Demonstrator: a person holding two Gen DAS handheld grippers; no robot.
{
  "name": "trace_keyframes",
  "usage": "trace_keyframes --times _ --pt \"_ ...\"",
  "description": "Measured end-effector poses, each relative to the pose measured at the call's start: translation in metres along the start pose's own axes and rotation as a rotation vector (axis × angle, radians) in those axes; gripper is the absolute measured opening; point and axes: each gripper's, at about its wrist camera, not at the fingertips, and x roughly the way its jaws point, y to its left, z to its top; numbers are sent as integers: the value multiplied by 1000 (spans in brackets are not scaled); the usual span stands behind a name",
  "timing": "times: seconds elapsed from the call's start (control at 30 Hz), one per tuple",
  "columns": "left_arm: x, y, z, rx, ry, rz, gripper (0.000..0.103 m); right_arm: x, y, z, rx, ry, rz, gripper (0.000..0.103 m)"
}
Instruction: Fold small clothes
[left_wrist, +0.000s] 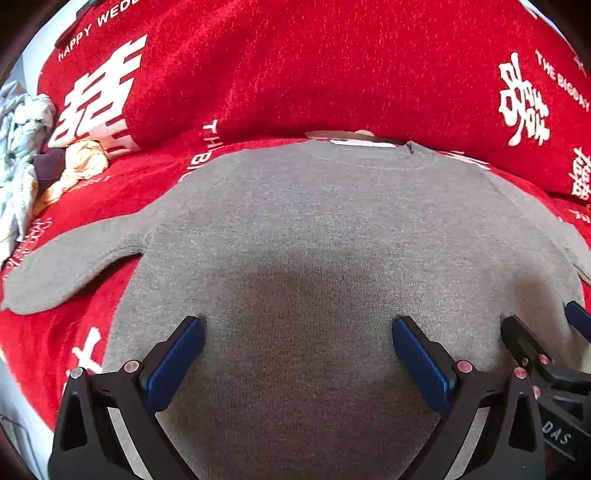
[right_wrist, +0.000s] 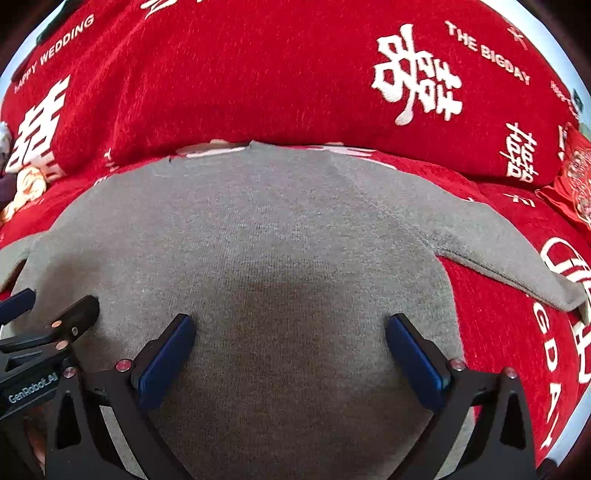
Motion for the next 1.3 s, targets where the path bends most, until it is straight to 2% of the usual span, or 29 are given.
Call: trace_keyframes --times 0.13,0.5,0.87,1.3 --pt "-3 -6 2 6 15 14 103 -2 -7 4 -7 18 33 103" --pt "-10 -44 23 65 73 -23 103 -7 -41 30 4 7 -30 103" --pt "-13 -113 54 94 87 -58 103 -12 -116 52 98 -1 -93 103" --pt "-4 -200 66 178 116 -94 103 -1 -198 39 215 8 -133 103"
